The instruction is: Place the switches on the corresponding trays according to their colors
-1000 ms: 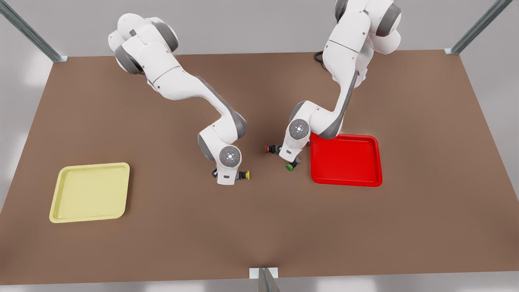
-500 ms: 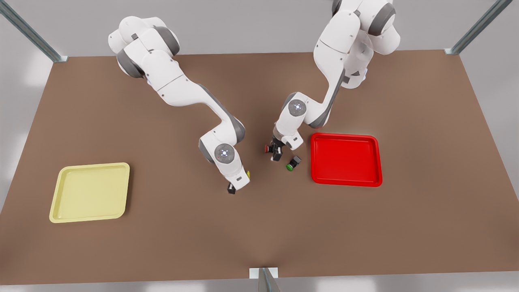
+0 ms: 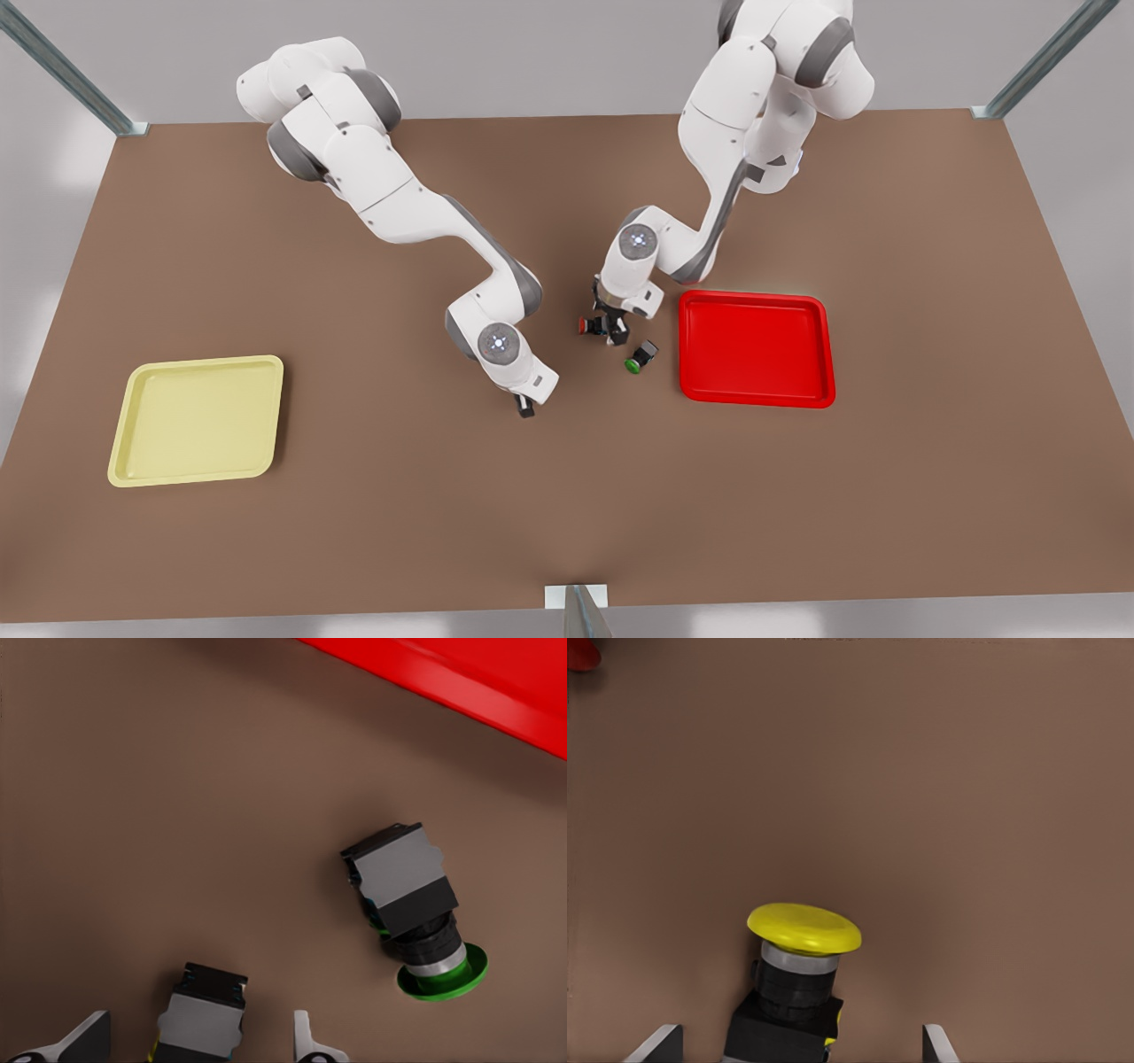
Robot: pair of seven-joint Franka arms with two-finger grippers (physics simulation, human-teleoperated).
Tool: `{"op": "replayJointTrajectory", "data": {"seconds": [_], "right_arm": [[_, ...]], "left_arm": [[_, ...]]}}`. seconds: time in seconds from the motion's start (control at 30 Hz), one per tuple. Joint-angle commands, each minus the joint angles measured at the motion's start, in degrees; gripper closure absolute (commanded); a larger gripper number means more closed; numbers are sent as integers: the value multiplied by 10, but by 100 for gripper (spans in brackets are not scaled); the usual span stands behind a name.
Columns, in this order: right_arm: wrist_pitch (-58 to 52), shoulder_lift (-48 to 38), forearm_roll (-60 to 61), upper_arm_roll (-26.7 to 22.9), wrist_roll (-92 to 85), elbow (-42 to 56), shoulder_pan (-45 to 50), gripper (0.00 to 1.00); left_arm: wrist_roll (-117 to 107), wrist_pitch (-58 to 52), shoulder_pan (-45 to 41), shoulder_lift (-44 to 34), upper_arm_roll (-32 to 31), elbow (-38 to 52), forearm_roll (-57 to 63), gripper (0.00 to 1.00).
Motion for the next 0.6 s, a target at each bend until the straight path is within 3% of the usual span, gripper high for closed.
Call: {"op": "replayJointTrajectory", "data": {"seconds": [0.0,0.1,0.17,0.27,0.3,0.37,0.57], "right_arm": [[-1,-1,7,0,-162,0,0,0],[-3,-1,8,1,-163,0,0,0],[-11,-2,8,0,-160,0,-1,0],[-27,-2,8,0,-140,-4,-5,0],[-27,-2,7,0,-140,-4,-5,0],[-27,-1,7,0,-139,-4,-3,0],[-25,7,6,0,-118,-2,6,0]], "left_arm": [[-112,-3,0,1,-5,0,13,0],[-101,-3,2,7,-11,1,13,0],[-101,-3,3,13,-11,5,13,15],[-101,-3,3,15,-11,6,13,19],[-101,-4,3,15,-11,6,13,38],[-101,-4,9,14,-11,6,13,55],[-103,-7,23,5,-11,6,11,65]]}}
